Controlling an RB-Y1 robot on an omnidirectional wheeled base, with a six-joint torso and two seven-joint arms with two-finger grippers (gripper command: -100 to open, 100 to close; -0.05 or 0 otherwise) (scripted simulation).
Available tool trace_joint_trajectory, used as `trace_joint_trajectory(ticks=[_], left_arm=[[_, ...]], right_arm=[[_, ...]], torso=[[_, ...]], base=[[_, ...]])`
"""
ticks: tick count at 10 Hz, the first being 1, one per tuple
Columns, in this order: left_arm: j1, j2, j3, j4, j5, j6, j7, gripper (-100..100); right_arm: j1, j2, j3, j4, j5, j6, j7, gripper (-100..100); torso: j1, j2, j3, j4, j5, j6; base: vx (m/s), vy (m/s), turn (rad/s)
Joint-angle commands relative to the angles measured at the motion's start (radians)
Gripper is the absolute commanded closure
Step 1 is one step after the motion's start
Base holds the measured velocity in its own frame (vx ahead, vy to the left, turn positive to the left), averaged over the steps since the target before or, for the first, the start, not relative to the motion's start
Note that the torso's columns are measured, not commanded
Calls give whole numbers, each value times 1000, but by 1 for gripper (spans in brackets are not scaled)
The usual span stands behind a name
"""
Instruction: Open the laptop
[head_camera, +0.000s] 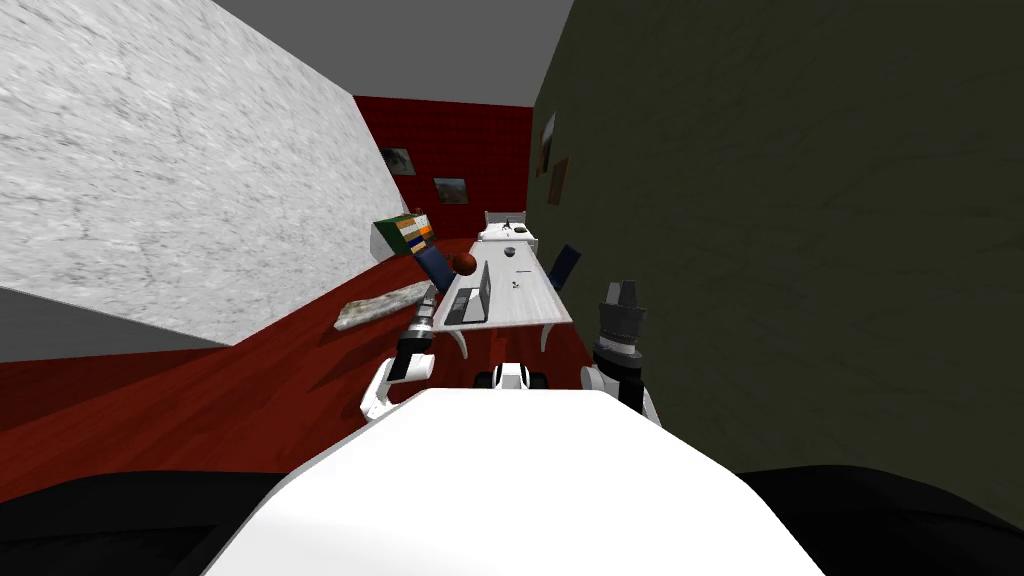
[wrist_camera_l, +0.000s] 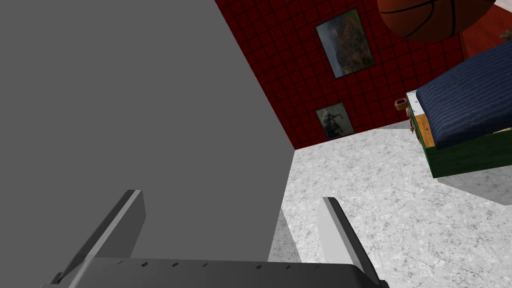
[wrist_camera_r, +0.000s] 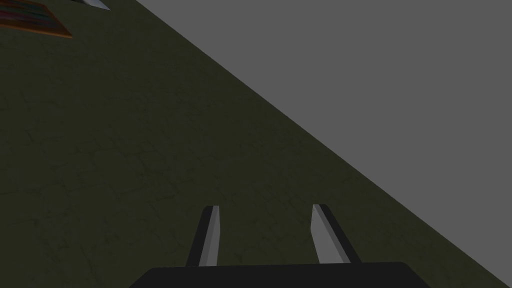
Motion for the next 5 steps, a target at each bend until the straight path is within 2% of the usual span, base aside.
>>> trace_joint_trajectory(ticks=[1, 5], left_arm=[[-19, -3, 24, 32, -5, 41, -23, -100], [-52, -11, 64, 80, -14, 109, -60, -100]], right_arm=[[0, 0, 0, 0, 0, 0, 0, 0], [0, 0, 0, 0, 0, 0, 0, 0]], torso=[[-2, 0, 0, 0, -1, 0], [-4, 0, 0, 0, -1, 0]], base=[[86, -212, 83], [70, -234, 107]])
